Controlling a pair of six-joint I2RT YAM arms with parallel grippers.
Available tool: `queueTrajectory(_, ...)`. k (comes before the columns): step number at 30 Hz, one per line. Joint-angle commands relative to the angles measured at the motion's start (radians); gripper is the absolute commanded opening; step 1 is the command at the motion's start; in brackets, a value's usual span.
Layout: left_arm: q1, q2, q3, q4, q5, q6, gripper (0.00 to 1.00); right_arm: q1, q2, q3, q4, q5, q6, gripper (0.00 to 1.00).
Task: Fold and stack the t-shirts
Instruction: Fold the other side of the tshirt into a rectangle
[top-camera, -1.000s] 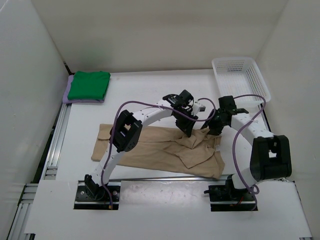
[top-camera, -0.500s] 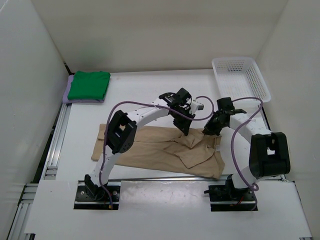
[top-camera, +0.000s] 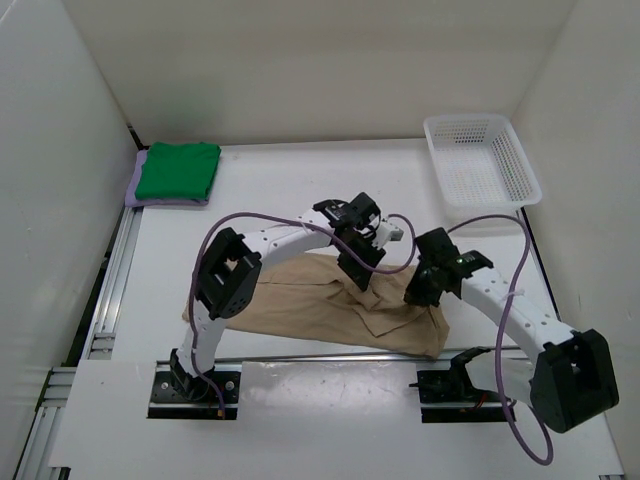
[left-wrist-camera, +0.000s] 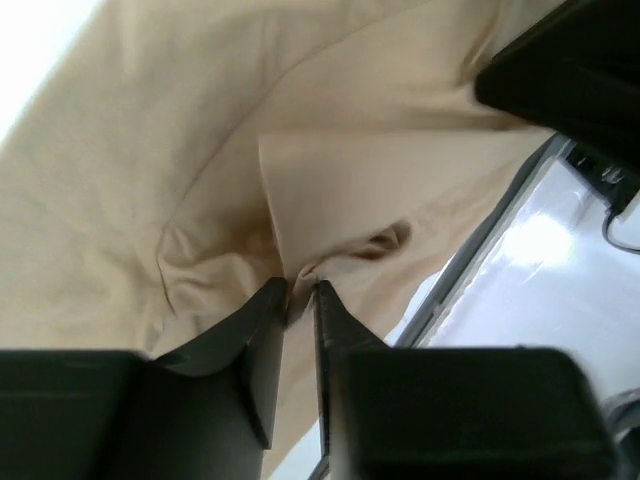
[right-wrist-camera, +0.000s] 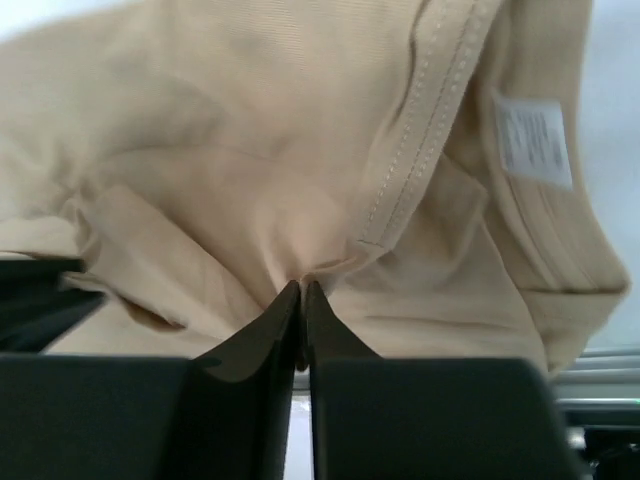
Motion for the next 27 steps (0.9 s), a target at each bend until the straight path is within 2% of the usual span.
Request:
queueTrajectory(1,0.0,-0.094,-0.052,-0.007,0.003,0.002,0.36,0.049,-0.032,-0.074,-0.069,0.051,0.081,0.19)
queueTrajectory(5,0.0,-0.156,-0.117,-0.041,0.062,0.002,0.5,0.102,-0.055,-0.119,-0.069,0.03,0.115,0.23)
queueTrajectory(7,0.0,-0.174,-0.129,-0.1,0.095,0.002,0.53,0.122,-0.085,-0.142,-0.069,0.03,0.124,0.23)
queueTrajectory(9,0.0,-0.19,-0.129,-0.145,0.151,0.002,0.55,0.123,-0.123,-0.142,-0.078,0.03,0.124,0.27)
queueTrajectory(12,0.0,-0.2,-0.106,-0.171,0.164,0.002,0.56,0.123,-0.157,-0.154,-0.1,0.04,0.124,0.27)
queueTrajectory(17,0.0,-0.161,-0.036,-0.15,0.071,0.002,0.57,0.098,-0.209,-0.113,-0.132,0.066,0.097,0.34)
queueTrajectory(18,0.0,-0.148,-0.035,-0.15,0.054,0.002,0.57,0.086,-0.209,-0.097,-0.114,0.066,0.081,0.39)
queueTrajectory(22,0.0,-0.18,-0.118,-0.119,-0.017,0.002,0.6,0.049,-0.109,0.018,-0.042,0.021,-0.064,0.49)
queueTrajectory(27,0.0,-0.252,-0.23,-0.043,-0.035,0.002,0.63,0.038,0.154,0.215,-0.005,-0.033,-0.204,0.51)
